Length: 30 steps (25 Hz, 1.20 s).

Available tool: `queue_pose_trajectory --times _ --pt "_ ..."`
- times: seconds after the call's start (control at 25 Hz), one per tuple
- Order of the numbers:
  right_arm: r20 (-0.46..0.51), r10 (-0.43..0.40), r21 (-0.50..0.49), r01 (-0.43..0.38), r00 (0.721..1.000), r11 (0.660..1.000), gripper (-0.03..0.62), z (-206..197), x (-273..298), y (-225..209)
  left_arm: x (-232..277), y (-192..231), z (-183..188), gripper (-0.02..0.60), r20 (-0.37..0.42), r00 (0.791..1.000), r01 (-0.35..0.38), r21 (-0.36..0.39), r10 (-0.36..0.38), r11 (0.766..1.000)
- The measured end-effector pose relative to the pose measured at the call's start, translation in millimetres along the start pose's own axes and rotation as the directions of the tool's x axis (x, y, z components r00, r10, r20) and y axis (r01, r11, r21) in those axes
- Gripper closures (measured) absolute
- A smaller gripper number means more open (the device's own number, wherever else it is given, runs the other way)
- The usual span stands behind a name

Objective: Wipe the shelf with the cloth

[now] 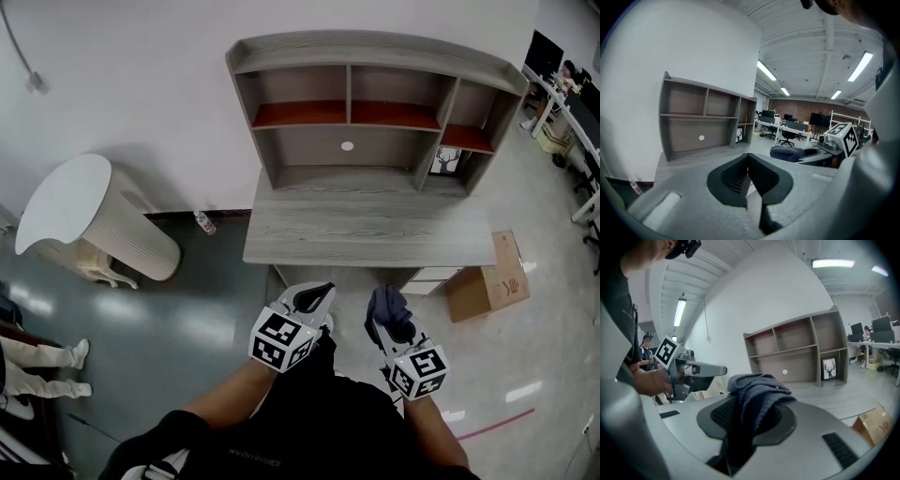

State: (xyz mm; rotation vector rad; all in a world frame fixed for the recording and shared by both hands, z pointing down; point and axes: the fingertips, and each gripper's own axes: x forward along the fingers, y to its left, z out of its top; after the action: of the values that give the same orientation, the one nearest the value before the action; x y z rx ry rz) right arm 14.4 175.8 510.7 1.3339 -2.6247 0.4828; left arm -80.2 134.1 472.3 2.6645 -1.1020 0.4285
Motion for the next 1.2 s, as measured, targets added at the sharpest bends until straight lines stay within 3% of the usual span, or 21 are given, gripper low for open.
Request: queue_pose_trajectory --times 0.6,1.2 --pt "-0.037 -0.017 -0.008 0.017 0.999 1.000 0.496 49 105 -75 96 89 49 0.574 -0.003 0.999 0.050 -0.008 -0.050 0.999" --pt "-0.009 -0.096 -0.026 0.096 0.995 0.995 0.496 116 221 -141 178 203 106 0.574 0.022 0.995 0.102 0.024 -0.102 0.995"
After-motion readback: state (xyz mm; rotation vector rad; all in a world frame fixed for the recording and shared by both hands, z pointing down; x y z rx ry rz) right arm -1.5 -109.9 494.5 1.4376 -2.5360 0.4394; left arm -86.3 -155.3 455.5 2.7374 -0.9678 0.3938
